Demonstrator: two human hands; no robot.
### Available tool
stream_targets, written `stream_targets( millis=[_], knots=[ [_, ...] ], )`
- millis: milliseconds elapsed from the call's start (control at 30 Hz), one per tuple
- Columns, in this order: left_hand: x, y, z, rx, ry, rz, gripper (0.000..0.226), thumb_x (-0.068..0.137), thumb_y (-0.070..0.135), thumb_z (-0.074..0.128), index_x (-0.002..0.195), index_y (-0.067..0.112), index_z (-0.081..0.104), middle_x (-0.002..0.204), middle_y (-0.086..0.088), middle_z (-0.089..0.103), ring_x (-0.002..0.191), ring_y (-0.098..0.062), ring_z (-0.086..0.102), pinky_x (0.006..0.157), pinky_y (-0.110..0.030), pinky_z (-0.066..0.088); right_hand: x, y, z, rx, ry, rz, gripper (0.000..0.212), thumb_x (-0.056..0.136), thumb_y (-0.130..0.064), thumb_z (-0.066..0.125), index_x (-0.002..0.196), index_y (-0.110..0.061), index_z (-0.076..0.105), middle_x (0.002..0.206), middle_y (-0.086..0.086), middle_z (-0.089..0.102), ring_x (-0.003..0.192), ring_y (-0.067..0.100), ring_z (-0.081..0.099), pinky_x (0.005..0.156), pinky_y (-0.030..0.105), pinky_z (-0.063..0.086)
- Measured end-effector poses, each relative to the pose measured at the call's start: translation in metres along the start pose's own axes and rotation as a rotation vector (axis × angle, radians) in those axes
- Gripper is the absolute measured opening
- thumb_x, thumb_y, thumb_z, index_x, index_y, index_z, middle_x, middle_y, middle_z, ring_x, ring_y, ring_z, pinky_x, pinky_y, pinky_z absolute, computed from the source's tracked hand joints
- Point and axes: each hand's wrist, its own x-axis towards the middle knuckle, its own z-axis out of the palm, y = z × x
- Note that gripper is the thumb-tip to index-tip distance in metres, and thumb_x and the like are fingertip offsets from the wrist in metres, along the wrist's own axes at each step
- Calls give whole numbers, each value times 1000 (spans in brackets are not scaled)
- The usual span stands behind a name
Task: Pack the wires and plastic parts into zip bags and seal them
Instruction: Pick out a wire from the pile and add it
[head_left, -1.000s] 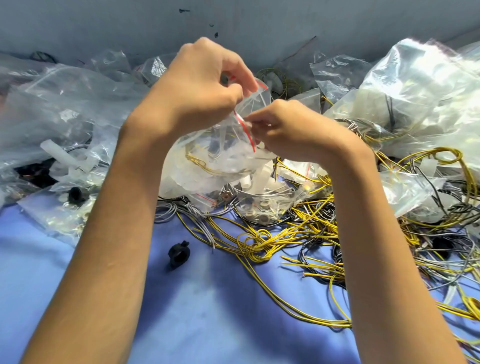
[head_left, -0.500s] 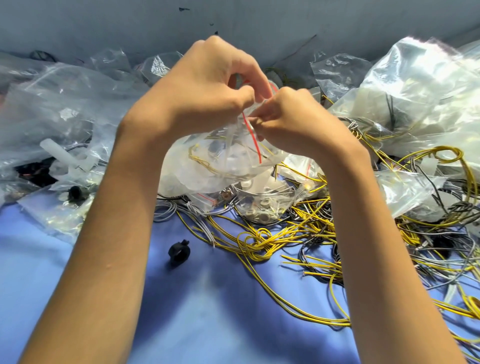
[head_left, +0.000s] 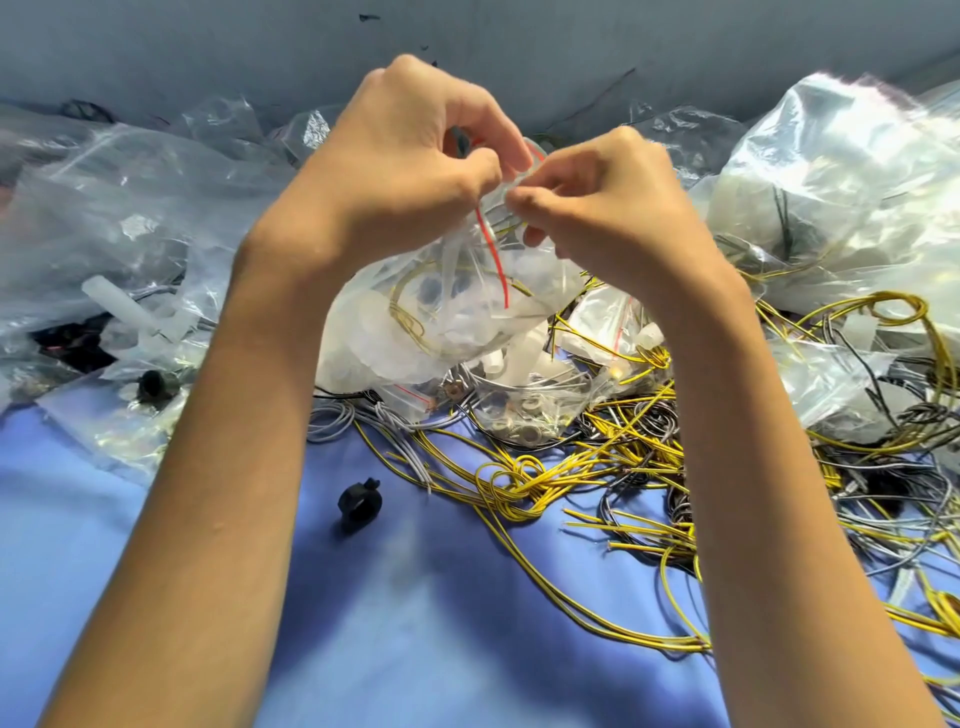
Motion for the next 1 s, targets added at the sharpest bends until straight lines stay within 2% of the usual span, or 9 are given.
stream_targets(
  millis=[67, 200, 300, 400, 500, 667, 767, 900, 1000],
  knots=[
    [1, -1, 0, 5, 2, -2, 28, 82, 2, 50, 91, 19, 71, 46, 37, 50, 42, 3, 41, 44, -4, 27, 1, 1, -3, 2, 66, 24, 17, 82, -25, 61, 80, -18, 77, 62, -5, 69, 49, 1, 55, 58, 18, 49],
    [2, -2, 0, 8, 12, -18, 26, 83, 6, 51, 89, 22, 71, 44, 31, 50, 44, 6, 45, 45, -4, 28, 0, 8, -4, -40, 90, 125, 18, 81, -30, 61, 79, -21, 76, 68, 0, 71, 78, 17, 68, 78, 37, 56],
    [2, -2, 1, 9, 29, -28, 25, 82, 9, 53, 88, 25, 72, 51, 24, 49, 47, 7, 47, 49, -4, 30, 2, 12, -1, -77, 77, 158, 19, 82, -28, 60, 78, -18, 75, 73, 3, 72, 84, 25, 69, 83, 41, 55],
    [2, -1, 2, -7, 24, -31, 24, 81, 10, 53, 86, 26, 71, 51, 22, 50, 47, 5, 47, 50, -5, 32, 0, 9, 0, -70, -71, 86, 21, 85, -17, 56, 73, -13, 73, 67, -2, 71, 71, 13, 71, 71, 27, 57],
    [3, 0, 2, -25, 8, -33, 24, 78, 12, 51, 83, 26, 70, 43, 18, 50, 44, 1, 44, 49, -7, 31, -7, -3, 2, -164, -342, -73, 23, 84, -9, 54, 65, -15, 67, 55, -8, 64, 51, -5, 58, 47, 7, 37],
    [3, 0, 3, -30, -14, -36, 25, 73, 18, 47, 81, 29, 69, 44, 23, 52, 46, 1, 44, 50, -10, 35, -8, -7, 10, -279, -485, -123, 22, 89, -26, 57, 96, -9, 68, 86, 11, 67, 78, 27, 55, 65, 31, 45],
    [3, -1, 2, -28, 12, -34, 26, 76, 13, 49, 84, 23, 71, 46, 19, 51, 45, 2, 45, 49, -7, 34, -8, -6, 3, -254, -465, -118, 20, 87, -33, 62, 95, -17, 70, 87, 3, 67, 77, 18, 55, 55, 16, 39],
    [3, -3, 2, -40, 34, -46, 25, 81, 8, 51, 84, 22, 71, 46, 19, 51, 44, 2, 46, 50, -7, 35, -6, -1, -10, -180, -424, -58, 29, 83, -34, 68, 111, -27, 68, 88, -9, 72, 68, -5, 61, 68, 20, 50],
    [4, -3, 2, -29, 36, -52, 25, 81, 9, 51, 83, 23, 71, 45, 21, 51, 44, 3, 45, 49, -6, 32, -5, -2, -7, -159, -350, -101, 12, 82, -22, 68, 92, -27, 70, 65, -13, 65, 52, -7, 53, 53, 9, 40]
  ],
)
